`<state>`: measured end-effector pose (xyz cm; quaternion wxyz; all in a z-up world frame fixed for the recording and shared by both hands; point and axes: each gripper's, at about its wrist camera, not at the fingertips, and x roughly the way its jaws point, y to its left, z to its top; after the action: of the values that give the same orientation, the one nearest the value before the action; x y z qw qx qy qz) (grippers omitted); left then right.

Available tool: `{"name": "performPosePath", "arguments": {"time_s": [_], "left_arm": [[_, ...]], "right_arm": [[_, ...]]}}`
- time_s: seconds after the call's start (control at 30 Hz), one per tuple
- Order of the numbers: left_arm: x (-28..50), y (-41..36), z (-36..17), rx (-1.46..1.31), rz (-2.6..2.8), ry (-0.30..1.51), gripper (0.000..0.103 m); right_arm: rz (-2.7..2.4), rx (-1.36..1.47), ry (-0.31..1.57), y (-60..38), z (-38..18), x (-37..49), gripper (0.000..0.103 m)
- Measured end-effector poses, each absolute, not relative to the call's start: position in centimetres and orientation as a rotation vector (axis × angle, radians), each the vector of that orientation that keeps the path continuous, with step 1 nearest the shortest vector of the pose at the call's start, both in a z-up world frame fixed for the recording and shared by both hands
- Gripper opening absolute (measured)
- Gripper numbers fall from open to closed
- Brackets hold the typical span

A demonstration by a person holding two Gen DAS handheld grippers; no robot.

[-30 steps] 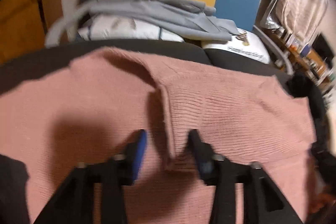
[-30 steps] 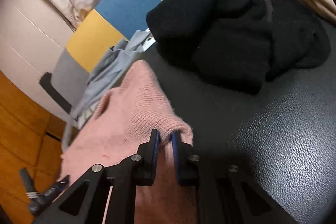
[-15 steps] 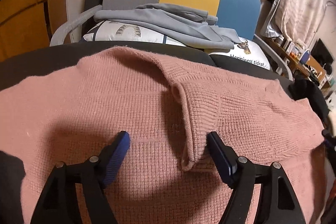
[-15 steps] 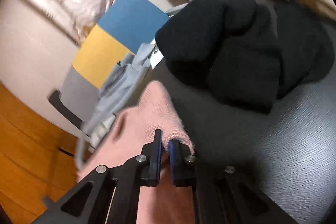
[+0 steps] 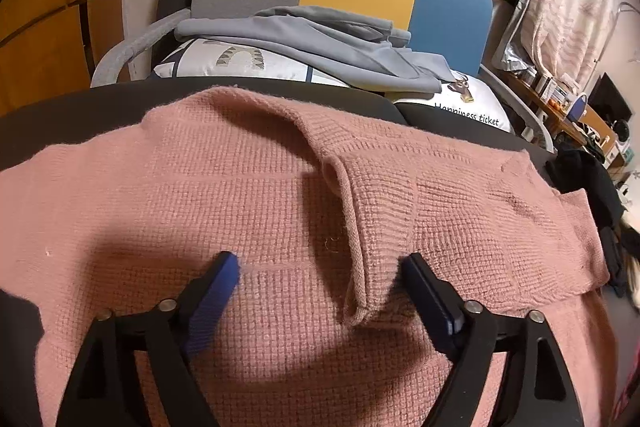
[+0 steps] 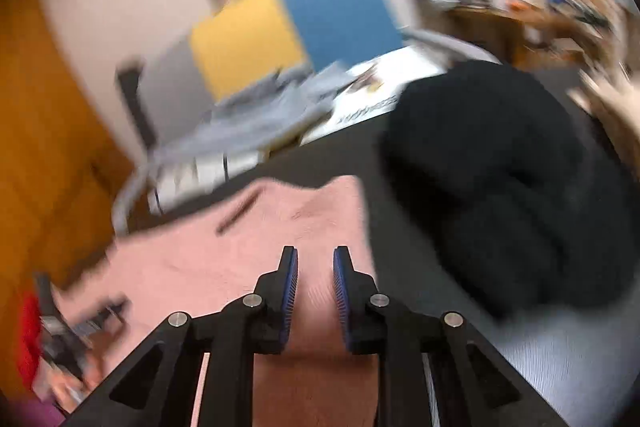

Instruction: Fold clothes

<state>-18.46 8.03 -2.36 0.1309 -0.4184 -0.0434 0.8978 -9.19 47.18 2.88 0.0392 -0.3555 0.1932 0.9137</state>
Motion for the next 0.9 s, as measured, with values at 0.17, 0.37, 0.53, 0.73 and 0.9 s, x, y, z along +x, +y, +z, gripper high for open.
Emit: {"name": "performPosePath", "arguments": {"time_s": [0.17,0.37,0.53,0.73,0.9], "left_arm": [[-18.4,8.3,-2.4,-1.215,2.613,-0.103,0.09],[-18.6,8.8,-2.6,-1.223,2.6,-0.065,0.098],[-18.7,8.9,-2.5,-1.227,2.595,-0.06,0.099],[-18.7,8.9,-2.5,-1.233,2.598,-0.048,0.099],[-18.4,8.9,-2.5,-1.242,2.608,-0.04,0.1]], "right_arm": [[2.687,-1.334,0.288,46.3,0.5,-16.7,0.018],[2.579,-1.3,0.31,48.3,-0.5,-17.5,0.017],[2.597,-1.131,0.42,48.6,2.1,-14.1,0.021],[2.725,-1.275,0.141,43.3,1.2,-10.1,0.021],[2.642,-1.284,-0.027,43.2,-1.1,-8.8,0.015]]}}
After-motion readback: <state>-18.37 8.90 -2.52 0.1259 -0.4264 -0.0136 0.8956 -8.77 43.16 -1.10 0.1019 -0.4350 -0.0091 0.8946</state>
